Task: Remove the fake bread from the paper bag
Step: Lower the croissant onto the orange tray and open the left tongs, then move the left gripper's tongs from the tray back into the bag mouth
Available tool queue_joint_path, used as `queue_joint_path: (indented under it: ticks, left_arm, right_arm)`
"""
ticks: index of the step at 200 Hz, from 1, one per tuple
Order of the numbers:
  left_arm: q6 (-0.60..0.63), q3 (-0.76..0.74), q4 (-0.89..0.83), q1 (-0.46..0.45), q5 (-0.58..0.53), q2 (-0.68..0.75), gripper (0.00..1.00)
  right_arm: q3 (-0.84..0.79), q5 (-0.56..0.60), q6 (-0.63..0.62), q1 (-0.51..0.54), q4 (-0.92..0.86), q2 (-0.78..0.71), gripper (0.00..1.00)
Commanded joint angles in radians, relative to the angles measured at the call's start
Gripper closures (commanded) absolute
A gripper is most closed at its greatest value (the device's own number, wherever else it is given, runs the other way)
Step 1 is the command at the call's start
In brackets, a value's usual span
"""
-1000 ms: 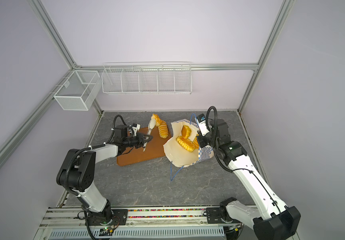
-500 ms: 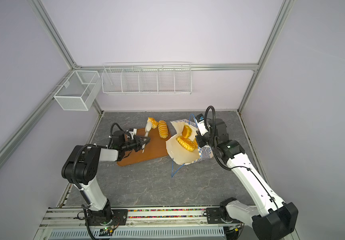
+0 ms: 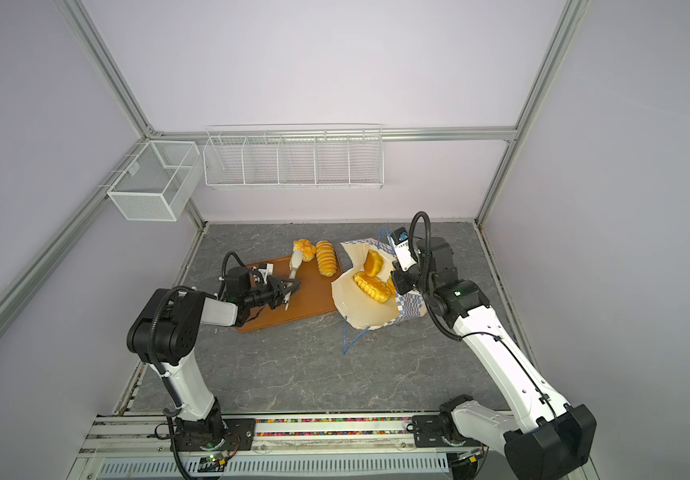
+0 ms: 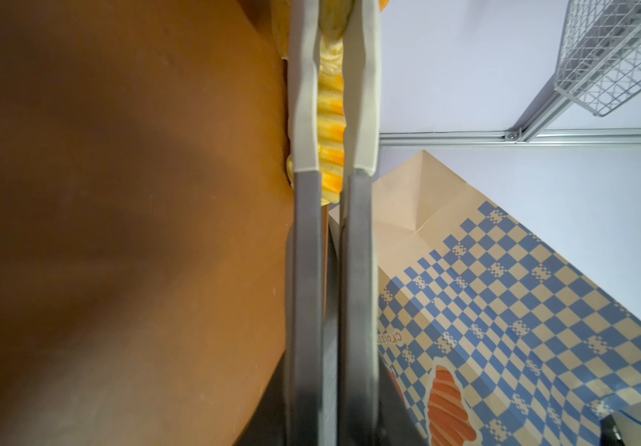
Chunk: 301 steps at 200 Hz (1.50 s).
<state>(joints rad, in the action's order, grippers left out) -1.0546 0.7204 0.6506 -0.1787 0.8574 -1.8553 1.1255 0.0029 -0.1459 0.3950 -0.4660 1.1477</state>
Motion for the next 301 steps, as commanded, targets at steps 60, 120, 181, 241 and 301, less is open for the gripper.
queue_joint_path:
  ticks: [60, 120, 181, 241, 301]
  left_arm:
    - [0.271, 0.094, -0.573, 0.002, -0.123, 0.140, 0.71]
    - [0.359, 0.116, -0.730, 0.002, -0.203, 0.196, 0.65]
    - [0.442, 0.134, -0.863, 0.002, -0.257, 0.283, 0.68]
    - [0.539, 0.158, -1.030, 0.002, -0.335, 0.398, 0.79]
    - [0.875, 0.428, -1.449, -0.139, -0.568, 0.593, 0.89]
  right_arm:
    - [-0.015, 0.005, 0.009, 0.003, -0.041, -0.035, 0.93]
    - [-0.020, 0.004, -0.002, 0.003, -0.057, -0.051, 0.93]
    - [-0.021, -0.004, -0.004, 0.004, -0.051, -0.050, 0.93]
    - [-0.045, -0.056, -0.031, 0.004, -0.045, -0.054, 0.93]
    - [-0.070, -0.113, -0.064, 0.031, -0.007, -0.085, 0.93]
